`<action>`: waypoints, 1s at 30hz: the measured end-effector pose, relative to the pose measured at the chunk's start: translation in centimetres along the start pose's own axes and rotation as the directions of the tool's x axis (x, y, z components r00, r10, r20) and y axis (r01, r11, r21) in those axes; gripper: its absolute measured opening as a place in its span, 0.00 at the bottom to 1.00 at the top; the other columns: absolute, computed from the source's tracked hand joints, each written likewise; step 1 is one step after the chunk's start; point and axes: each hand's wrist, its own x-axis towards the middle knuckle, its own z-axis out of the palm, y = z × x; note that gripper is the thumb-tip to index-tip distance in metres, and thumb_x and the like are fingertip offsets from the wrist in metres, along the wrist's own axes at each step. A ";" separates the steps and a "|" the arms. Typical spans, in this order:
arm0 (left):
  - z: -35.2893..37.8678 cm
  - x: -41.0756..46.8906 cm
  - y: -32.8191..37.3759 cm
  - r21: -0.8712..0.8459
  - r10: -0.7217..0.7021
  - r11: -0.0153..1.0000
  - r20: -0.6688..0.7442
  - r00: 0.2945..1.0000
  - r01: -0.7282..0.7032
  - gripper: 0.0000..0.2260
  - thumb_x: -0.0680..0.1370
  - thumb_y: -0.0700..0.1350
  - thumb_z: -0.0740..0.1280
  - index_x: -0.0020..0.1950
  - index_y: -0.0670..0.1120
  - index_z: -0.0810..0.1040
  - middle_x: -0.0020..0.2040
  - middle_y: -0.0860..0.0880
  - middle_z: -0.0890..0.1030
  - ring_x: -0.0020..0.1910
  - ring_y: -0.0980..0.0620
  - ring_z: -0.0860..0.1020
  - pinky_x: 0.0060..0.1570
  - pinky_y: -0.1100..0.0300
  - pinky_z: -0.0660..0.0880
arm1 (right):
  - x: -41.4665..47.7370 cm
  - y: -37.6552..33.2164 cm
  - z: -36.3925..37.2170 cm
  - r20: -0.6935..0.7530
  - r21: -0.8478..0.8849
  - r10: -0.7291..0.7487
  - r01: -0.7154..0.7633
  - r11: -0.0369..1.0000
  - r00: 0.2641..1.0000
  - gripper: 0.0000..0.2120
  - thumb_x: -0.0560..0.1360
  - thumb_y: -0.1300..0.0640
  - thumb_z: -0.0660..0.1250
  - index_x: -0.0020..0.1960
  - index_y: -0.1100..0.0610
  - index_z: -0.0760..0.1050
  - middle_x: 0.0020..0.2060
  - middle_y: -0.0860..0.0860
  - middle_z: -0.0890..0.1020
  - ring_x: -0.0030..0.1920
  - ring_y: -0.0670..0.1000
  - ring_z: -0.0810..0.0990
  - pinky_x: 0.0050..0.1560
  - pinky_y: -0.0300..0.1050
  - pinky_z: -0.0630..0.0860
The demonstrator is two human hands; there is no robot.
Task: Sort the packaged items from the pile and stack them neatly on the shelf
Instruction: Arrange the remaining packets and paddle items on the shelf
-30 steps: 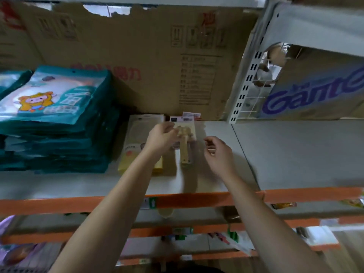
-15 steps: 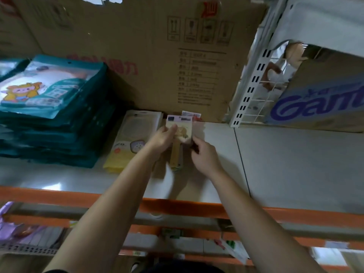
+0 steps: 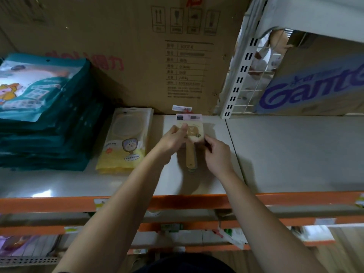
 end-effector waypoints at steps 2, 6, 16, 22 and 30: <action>0.5 0.0 -0.1 -0.001 -0.027 1.000 -0.013 1.000 0.027 0.25 0.82 0.57 0.59 0.72 0.41 0.65 0.66 0.48 0.76 0.59 0.52 0.77 0.59 0.58 0.73 | 0.0 0.3 -0.3 -0.049 -0.021 -0.005 0.004 1.000 0.999 0.18 0.78 0.64 0.63 0.66 0.54 0.77 0.59 0.50 0.82 0.59 0.49 0.79 0.59 0.36 0.70; 0.9 -0.1 -0.5 0.013 0.011 1.000 -0.009 1.000 -0.011 0.22 0.83 0.57 0.57 0.68 0.43 0.71 0.62 0.47 0.80 0.60 0.49 0.79 0.64 0.54 0.73 | -0.1 0.0 -0.5 -0.084 -0.016 -0.020 0.018 1.000 0.996 0.15 0.77 0.64 0.65 0.62 0.55 0.80 0.56 0.50 0.84 0.57 0.47 0.80 0.58 0.35 0.72; 0.9 -0.9 -0.6 0.014 0.011 1.000 0.011 1.000 -0.012 0.26 0.80 0.63 0.54 0.70 0.47 0.70 0.64 0.49 0.79 0.64 0.49 0.76 0.71 0.46 0.66 | -0.1 -0.2 -0.2 -0.141 -0.013 0.020 -0.022 1.000 0.990 0.15 0.77 0.65 0.65 0.61 0.55 0.80 0.56 0.51 0.84 0.58 0.50 0.80 0.56 0.33 0.69; 1.0 -0.9 -0.7 0.015 0.004 1.000 0.013 1.000 -0.004 0.22 0.83 0.59 0.53 0.70 0.47 0.69 0.63 0.49 0.79 0.63 0.50 0.76 0.70 0.48 0.67 | -0.3 -0.3 -0.3 -0.144 0.000 0.014 -0.014 1.000 0.989 0.16 0.77 0.66 0.65 0.62 0.56 0.80 0.56 0.52 0.84 0.57 0.50 0.80 0.56 0.32 0.68; 1.4 -1.7 -0.1 0.011 -0.015 1.000 0.028 1.000 0.015 0.25 0.83 0.60 0.54 0.74 0.46 0.66 0.66 0.50 0.77 0.67 0.49 0.74 0.72 0.51 0.64 | -0.8 -0.5 -0.4 -0.150 0.030 0.042 -0.038 0.999 0.988 0.16 0.77 0.66 0.64 0.63 0.56 0.79 0.57 0.52 0.83 0.59 0.50 0.79 0.57 0.32 0.67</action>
